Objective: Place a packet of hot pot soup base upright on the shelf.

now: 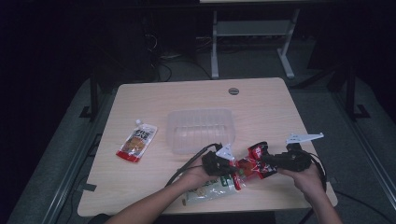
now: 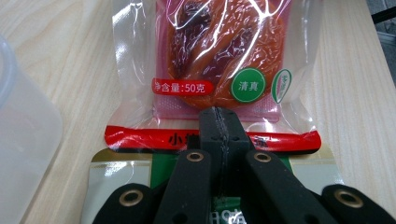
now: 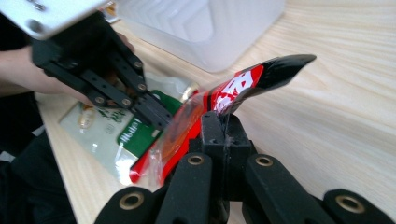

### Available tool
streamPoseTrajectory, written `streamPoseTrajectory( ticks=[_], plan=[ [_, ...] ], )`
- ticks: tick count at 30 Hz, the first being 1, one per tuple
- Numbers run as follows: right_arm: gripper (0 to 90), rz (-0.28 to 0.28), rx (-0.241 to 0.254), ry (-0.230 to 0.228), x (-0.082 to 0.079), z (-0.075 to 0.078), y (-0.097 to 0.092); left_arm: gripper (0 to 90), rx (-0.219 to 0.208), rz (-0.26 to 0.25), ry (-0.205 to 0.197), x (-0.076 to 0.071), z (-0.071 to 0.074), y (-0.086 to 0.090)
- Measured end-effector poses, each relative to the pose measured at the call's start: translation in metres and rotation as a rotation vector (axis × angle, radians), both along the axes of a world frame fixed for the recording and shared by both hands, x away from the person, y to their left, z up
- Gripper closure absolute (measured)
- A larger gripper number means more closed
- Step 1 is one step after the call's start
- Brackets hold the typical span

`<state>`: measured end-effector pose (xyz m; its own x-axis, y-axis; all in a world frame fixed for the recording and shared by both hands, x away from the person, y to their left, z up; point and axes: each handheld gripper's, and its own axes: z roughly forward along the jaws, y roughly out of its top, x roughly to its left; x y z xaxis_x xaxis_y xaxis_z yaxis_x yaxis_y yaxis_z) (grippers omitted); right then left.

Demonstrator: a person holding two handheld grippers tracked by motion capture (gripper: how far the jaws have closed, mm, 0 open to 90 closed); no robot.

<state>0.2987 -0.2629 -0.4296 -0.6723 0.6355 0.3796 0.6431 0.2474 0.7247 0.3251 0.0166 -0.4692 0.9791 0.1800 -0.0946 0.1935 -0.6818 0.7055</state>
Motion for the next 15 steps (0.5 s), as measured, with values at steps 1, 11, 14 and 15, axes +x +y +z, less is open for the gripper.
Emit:
streamPoseTrajectory(
  ticks=[1, 11, 14, 15],
  plan=[
    [90.0, 0.005, 0.005, -0.004, -0.001, 0.001, 0.001, 89.9, 0.000, 0.000, 0.000, 0.000, 0.000, 0.000],
    [90.0, 0.067, 0.127, -0.023, -0.006, 0.010, 0.010, 89.8, -0.005, -0.005, 0.032, 0.001, 0.000, 0.001],
    [90.0, 0.083, 0.162, -0.025, -0.007, 0.012, 0.012, 89.8, 0.002, -0.009, 0.024, 0.001, 0.000, 0.000],
    [90.0, 0.090, 0.193, -0.025, -0.008, 0.014, 0.012, 89.8, 0.004, -0.009, 0.018, 0.001, 0.001, 0.000]
  ],
)
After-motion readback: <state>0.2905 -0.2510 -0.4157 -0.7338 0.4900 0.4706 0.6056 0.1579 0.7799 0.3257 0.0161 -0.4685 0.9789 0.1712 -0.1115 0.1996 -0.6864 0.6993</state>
